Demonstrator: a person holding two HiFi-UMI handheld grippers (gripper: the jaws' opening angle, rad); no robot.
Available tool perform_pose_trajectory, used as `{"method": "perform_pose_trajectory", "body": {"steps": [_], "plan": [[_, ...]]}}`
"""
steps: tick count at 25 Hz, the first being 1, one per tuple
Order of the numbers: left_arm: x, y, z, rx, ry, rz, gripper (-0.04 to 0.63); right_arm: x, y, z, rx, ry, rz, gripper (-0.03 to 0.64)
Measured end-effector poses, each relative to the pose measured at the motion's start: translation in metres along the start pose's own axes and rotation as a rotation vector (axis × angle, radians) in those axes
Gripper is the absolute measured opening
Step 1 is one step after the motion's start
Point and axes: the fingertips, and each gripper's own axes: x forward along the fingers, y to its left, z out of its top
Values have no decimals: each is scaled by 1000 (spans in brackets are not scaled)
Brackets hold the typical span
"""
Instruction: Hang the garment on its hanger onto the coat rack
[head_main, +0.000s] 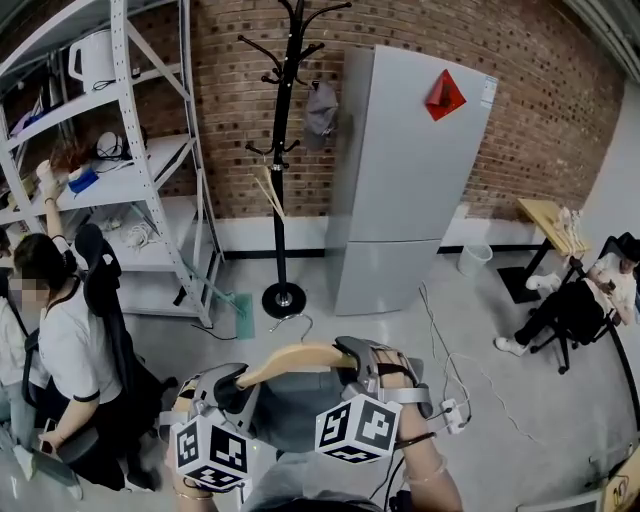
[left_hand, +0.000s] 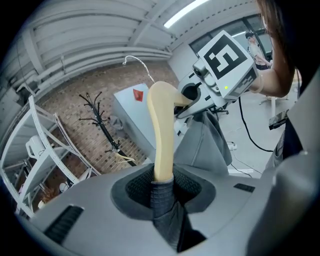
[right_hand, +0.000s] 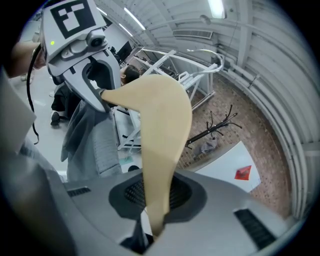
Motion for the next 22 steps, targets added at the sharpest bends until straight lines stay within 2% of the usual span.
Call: {"method": "perform_pose_trajectory", "body": {"steps": [3,11,22], "plan": [[17,24,-4,8,-6,-5,97,25,-10,9,9,11,1,52],[58,90,-20,20,-30,7,97,94,-40,40,-10,38,-66,52],[106,145,-29,21,-49,-15,97,165,-69,55,61,58,-83,54]]}}
